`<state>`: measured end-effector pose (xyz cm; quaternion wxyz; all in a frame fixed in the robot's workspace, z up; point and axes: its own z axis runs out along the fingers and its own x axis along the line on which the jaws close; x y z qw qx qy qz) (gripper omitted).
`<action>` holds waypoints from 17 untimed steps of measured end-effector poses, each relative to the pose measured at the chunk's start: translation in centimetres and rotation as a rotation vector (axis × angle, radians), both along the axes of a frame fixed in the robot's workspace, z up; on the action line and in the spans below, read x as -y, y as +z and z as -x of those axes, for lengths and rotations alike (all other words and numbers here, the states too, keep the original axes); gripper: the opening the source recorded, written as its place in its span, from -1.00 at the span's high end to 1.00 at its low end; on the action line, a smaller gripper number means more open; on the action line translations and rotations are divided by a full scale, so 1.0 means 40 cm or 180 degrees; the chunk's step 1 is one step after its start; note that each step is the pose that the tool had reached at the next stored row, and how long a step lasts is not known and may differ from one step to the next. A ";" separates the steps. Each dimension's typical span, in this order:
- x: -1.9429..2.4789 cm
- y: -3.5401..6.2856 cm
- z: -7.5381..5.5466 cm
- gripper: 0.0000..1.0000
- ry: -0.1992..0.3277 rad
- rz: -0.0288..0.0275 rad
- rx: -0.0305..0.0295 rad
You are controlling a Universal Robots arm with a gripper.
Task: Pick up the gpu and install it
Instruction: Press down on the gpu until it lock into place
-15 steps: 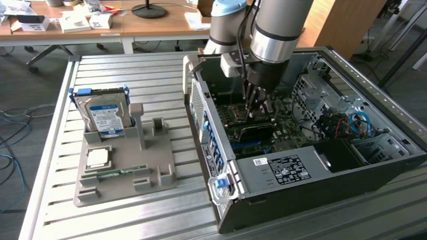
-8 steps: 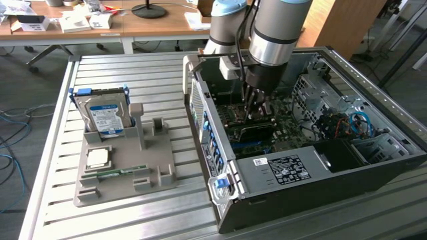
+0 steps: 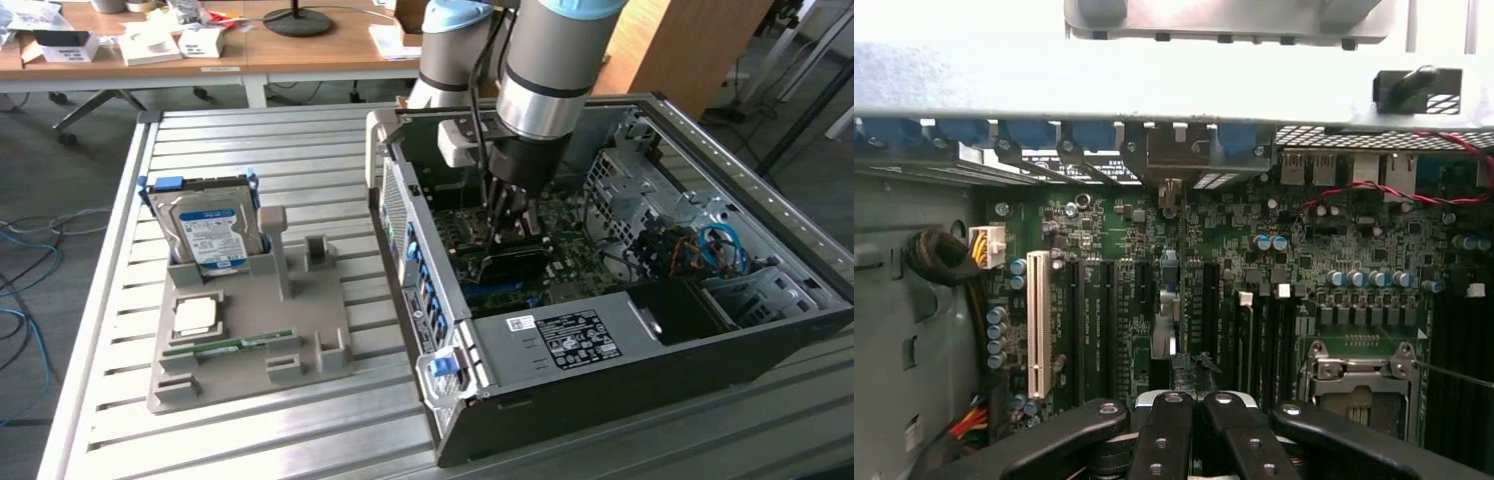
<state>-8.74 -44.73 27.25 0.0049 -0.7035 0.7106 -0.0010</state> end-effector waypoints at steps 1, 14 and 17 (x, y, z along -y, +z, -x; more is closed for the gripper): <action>0.000 0.000 0.000 0.79 0.0000 0.0001 -0.0001; 0.000 -0.013 0.000 0.79 0.0000 0.0001 0.0000; 0.000 -0.013 0.001 0.79 0.0000 0.0000 0.0001</action>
